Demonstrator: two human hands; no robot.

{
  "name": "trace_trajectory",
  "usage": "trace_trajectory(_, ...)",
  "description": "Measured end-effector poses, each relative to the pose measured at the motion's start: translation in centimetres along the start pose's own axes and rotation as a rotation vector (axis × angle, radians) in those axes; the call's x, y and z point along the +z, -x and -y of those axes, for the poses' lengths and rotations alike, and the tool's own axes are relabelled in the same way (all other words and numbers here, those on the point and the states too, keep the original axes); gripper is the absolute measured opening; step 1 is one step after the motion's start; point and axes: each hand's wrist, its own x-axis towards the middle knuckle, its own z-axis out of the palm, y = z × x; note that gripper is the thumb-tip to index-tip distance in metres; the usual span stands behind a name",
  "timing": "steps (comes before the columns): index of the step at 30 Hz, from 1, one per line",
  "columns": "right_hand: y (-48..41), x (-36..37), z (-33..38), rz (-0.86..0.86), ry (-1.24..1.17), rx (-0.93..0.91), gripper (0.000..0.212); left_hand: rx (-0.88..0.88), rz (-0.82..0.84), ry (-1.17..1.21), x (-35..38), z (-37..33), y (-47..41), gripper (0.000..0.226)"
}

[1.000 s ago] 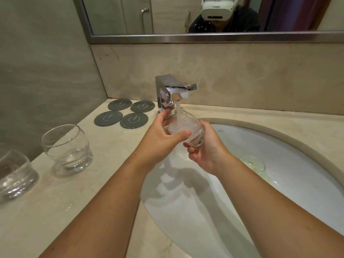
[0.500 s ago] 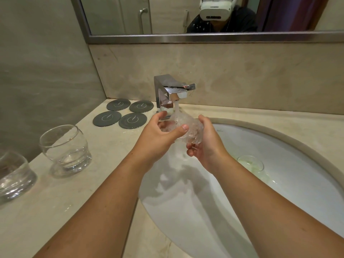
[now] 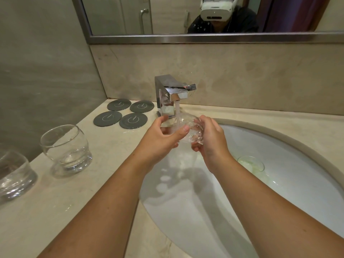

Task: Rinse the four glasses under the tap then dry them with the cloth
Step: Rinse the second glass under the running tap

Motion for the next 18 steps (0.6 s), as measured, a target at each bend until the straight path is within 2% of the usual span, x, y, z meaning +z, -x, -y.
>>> trace_trajectory(2,0.01,0.03,0.0,0.006,-0.017,0.005,0.021,0.013,-0.025,-0.001,-0.07,0.0,-0.11,0.072)
trace_trajectory(6,-0.16,0.19,0.16,0.031,-0.097,0.068,0.026,0.051,-0.031,-0.052,-0.36,0.11,-0.27,0.099)
trace_trajectory(10,-0.3,-0.04,-0.06,0.074,-0.088,0.223,0.05,0.085,0.011,-0.105,-0.37,-0.07,0.02,0.085)
trace_trajectory(12,-0.18,-0.16,-0.16,0.084,-0.058,0.266,0.055,0.093,0.033,-0.103,-0.46,0.04,-0.01,0.086)
trace_trajectory(15,-0.08,-0.19,-0.22,0.072,-0.069,0.225,0.043,0.086,0.067,-0.078,-0.36,0.33,-0.23,0.101)
trace_trajectory(18,-0.08,-0.04,-0.12,0.045,-0.083,0.156,0.031,0.048,0.054,-0.035,-0.06,0.24,-0.19,0.105)
